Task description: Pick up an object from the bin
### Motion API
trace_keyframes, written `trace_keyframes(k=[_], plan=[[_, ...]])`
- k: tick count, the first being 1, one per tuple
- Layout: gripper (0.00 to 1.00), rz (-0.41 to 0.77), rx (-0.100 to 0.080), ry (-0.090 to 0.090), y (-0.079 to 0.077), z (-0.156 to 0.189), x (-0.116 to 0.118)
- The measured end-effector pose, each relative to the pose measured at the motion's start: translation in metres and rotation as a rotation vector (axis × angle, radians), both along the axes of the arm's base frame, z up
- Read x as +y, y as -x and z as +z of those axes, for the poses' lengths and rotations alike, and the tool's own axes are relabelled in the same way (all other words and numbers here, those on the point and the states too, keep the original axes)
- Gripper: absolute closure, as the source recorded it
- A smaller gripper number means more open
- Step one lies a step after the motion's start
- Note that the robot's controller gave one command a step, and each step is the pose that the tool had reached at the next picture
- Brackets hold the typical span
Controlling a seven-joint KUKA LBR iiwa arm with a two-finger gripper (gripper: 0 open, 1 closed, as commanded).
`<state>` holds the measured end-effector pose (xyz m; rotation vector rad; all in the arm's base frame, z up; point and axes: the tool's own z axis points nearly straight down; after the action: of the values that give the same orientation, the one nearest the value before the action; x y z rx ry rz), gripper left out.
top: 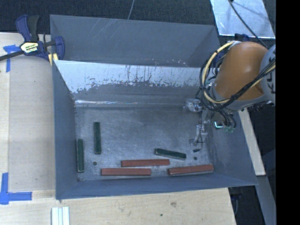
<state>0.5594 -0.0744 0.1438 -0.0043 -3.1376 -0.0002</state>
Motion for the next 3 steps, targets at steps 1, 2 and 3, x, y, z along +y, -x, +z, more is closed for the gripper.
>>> trace_keyframes(k=[1,2,3], plan=[[0.00,0.002,-0.008,0.001,-0.002,0.004,0.000],[0.00,0.139,-0.015,0.003,0.020,-0.006,0.011],[0.00,0.370,-0.003,-0.002,0.049,-0.018,0.015]])
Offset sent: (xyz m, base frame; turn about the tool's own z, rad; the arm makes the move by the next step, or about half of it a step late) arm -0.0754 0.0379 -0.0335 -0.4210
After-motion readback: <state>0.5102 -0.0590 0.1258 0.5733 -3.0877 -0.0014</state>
